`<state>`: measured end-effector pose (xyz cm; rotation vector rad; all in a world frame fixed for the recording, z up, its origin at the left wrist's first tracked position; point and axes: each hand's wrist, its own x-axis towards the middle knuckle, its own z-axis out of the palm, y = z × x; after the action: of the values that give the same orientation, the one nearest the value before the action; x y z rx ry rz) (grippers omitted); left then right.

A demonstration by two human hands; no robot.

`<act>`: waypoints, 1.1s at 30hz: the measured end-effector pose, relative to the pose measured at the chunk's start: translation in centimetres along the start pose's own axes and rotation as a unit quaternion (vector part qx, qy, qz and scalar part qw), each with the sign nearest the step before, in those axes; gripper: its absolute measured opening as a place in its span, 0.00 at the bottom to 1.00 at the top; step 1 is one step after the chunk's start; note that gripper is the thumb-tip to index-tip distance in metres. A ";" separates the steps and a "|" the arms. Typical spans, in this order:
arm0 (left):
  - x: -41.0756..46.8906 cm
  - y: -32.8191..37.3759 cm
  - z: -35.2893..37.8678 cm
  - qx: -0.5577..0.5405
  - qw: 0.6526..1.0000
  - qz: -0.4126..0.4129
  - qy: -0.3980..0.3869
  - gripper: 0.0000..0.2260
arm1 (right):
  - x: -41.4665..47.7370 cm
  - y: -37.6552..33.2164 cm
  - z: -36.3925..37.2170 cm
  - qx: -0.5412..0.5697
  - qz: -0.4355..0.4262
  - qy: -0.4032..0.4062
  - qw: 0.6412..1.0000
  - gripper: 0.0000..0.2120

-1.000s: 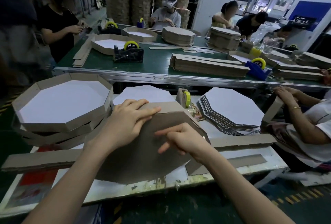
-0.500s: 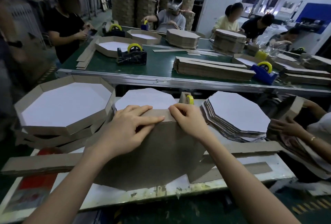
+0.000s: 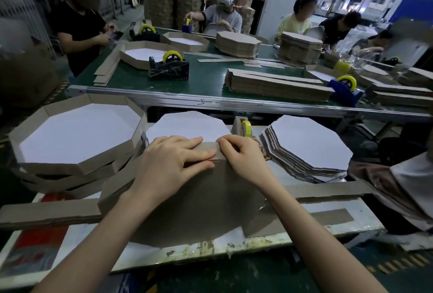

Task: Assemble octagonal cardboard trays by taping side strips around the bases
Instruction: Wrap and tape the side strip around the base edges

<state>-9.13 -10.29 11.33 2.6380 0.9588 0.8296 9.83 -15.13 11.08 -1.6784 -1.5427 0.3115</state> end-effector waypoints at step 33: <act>0.1 0.2 0.1 0.056 0.997 -0.037 -0.029 0.23 | 0.2 0.0 0.2 0.013 0.013 0.015 1.000 0.11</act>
<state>-8.96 -10.38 11.37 2.6854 1.1102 0.6979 9.72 -14.90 10.97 -1.6763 -1.4907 0.3181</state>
